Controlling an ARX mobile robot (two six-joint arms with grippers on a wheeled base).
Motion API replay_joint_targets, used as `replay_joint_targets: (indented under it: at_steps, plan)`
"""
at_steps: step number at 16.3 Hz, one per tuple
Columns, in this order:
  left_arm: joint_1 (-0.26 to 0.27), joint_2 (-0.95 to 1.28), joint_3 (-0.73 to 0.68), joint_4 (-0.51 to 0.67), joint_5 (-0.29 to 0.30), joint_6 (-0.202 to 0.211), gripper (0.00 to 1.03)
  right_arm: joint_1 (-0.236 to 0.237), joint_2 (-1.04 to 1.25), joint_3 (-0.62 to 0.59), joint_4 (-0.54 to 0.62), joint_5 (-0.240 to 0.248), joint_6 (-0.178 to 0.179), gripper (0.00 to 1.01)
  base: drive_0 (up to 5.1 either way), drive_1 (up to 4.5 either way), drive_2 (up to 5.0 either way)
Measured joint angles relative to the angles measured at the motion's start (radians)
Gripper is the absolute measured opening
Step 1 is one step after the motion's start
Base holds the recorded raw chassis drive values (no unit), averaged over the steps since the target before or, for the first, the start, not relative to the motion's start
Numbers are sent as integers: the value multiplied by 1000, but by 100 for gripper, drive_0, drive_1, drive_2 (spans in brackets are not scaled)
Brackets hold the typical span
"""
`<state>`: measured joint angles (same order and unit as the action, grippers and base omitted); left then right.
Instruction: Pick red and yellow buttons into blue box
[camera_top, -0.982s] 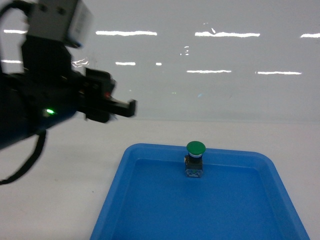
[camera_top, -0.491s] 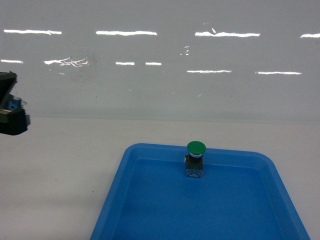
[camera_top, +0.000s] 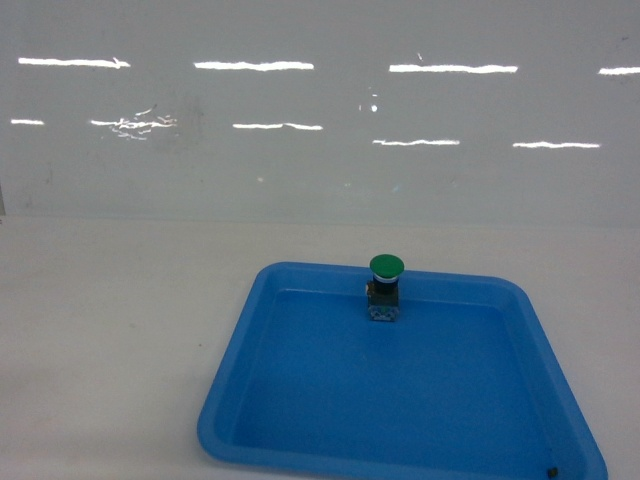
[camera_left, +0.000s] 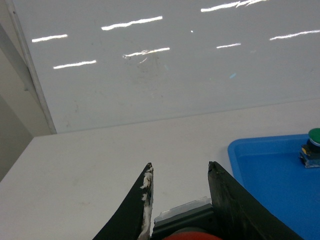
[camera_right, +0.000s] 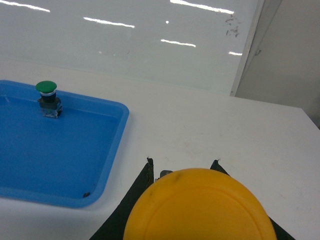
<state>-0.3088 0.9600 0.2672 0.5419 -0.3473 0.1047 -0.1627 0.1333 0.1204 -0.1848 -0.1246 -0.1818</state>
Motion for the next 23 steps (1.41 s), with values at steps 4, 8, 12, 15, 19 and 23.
replay_joint_targets:
  at_steps: [4,8,12,15,19,23]
  plan:
    - [4,-4,0,0,-4,0,29,0,0,0,2,-2,0,27,15,-373,403]
    - [0,-3,0,-3,-1,0,29,0,0,0,0,-2,0,27,15,-373,403]
    - [0,-2,0,-3,0,0,29,0,0,0,2,-2,0,27,15,-373,403]
    - [0,-2,0,-6,-1,0,29,0,0,0,-2,-2,0,27,15,-373,403]
    - [0,-2,0,-3,0,0,29,0,0,0,0,-2,0,27,15,-373,403]
    - [0,0,0,-2,0,0,29,0,0,0,2,-2,0,27,15,-373,403]
